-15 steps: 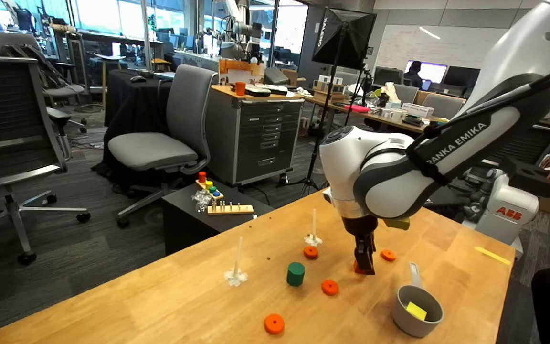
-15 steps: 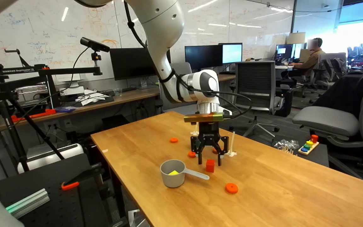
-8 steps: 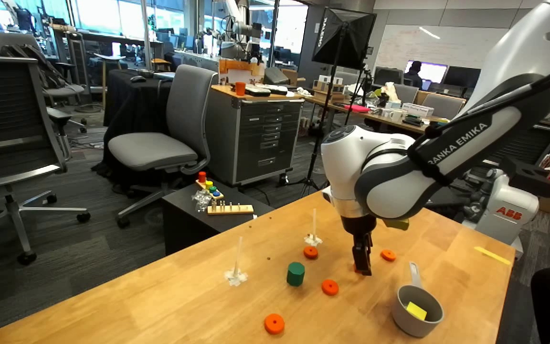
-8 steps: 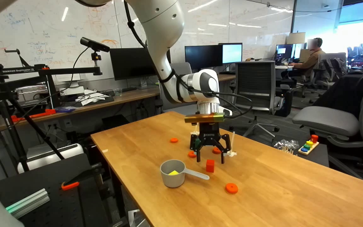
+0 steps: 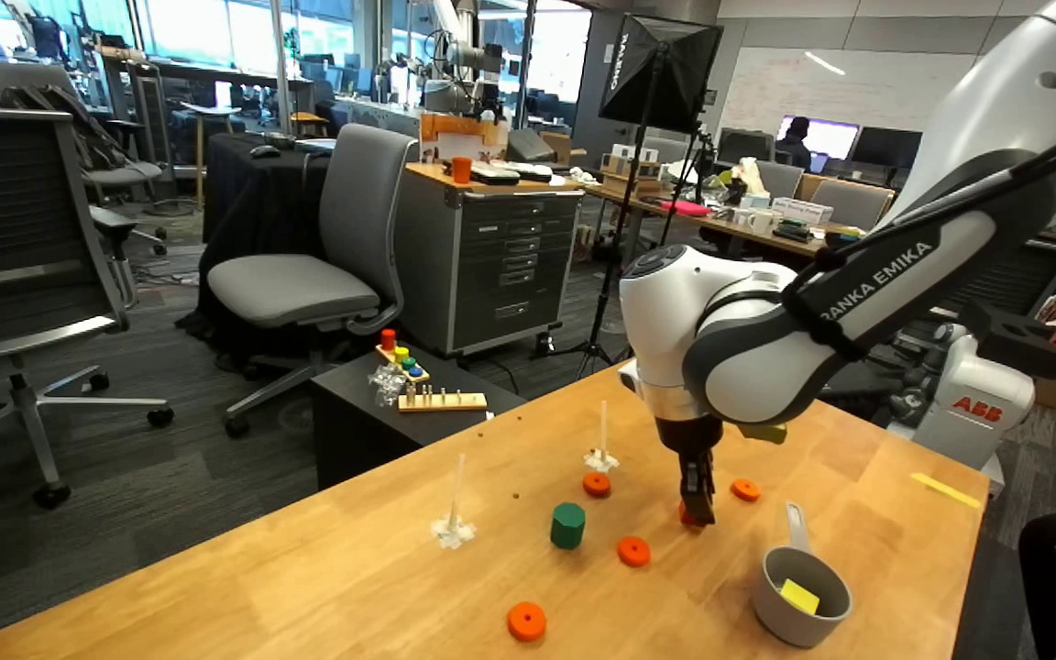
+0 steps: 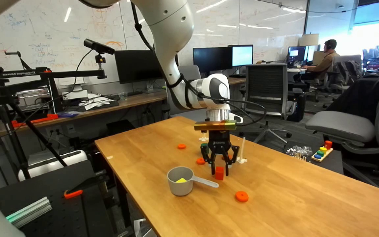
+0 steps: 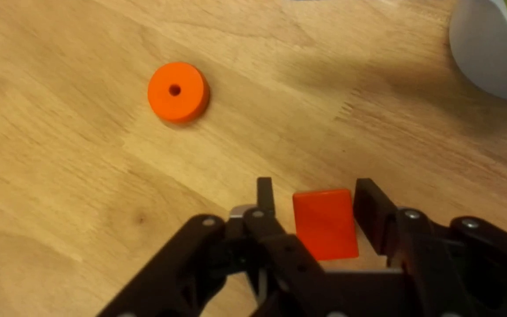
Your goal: Put the yellow block, orange block and green block inside the measuring cup
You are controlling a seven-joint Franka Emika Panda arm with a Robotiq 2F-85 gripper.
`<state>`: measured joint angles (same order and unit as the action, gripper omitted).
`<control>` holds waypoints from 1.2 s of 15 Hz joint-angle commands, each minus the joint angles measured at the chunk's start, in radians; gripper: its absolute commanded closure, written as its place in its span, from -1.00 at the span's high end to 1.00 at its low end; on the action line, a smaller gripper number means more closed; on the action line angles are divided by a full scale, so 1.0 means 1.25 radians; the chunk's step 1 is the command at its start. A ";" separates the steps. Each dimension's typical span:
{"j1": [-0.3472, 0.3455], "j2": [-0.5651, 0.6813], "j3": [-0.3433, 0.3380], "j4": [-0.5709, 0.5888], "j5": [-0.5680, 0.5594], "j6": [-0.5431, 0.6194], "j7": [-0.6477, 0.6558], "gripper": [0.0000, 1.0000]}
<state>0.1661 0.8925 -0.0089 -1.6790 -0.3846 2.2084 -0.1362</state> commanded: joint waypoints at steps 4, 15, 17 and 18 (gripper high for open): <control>-0.025 -0.001 0.029 -0.014 0.003 0.042 -0.082 -0.78; -0.003 -0.146 0.063 -0.152 0.024 0.039 -0.043 -0.82; 0.006 -0.193 0.064 -0.188 0.024 0.039 -0.017 -0.83; 0.012 -0.216 0.063 -0.207 0.021 0.039 -0.001 -0.83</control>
<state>0.1658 0.7466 0.0685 -1.8189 -0.3632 2.2364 -0.1901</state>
